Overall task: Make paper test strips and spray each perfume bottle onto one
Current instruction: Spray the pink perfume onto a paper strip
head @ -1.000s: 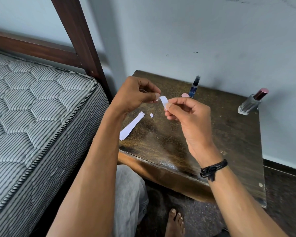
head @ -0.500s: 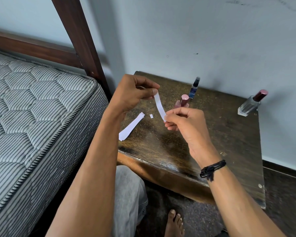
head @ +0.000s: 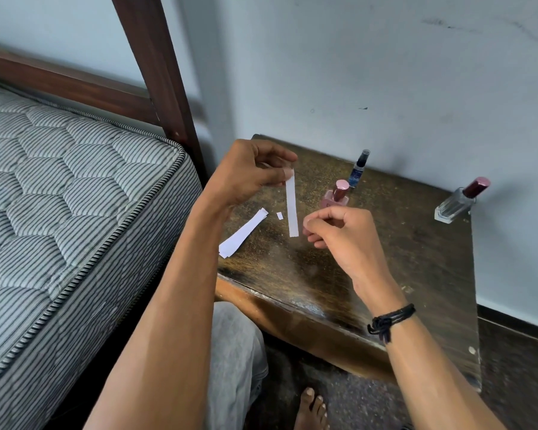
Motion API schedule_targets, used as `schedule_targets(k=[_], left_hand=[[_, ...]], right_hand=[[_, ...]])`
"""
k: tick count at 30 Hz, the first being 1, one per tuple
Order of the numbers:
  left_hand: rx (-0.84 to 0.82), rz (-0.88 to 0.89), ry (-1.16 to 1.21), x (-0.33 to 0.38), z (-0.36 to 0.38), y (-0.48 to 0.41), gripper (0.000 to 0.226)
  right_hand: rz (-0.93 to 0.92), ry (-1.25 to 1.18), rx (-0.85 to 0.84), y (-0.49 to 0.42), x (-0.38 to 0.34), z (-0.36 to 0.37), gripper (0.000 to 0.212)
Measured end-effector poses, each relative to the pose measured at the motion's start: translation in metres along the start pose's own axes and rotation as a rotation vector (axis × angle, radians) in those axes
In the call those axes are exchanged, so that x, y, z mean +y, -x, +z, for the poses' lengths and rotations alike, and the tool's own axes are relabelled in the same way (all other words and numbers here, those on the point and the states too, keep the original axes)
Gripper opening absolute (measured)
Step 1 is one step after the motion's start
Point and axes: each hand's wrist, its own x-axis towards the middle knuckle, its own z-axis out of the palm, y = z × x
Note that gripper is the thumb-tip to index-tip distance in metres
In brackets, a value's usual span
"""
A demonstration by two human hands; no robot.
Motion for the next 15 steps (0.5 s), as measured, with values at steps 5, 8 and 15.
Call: schedule_targets(k=[5, 8, 15], left_hand=[[-0.058, 0.004, -0.043, -0.003, -0.007, -0.001, 0.029], [-0.119, 0.012, -0.068, 0.002, -0.008, 0.003, 0.031], [-0.126, 0.032, -0.023, 0.005, -0.016, 0.01, 0.037]], right_hand=[[-0.216, 0.165, 0.187, 0.012, -0.003, -0.006, 0.01], [-0.352, 0.144, 0.273, 0.017, -0.017, -0.011, 0.008], [-0.455, 0.373, 0.21, -0.014, -0.063, 0.001, 0.016]])
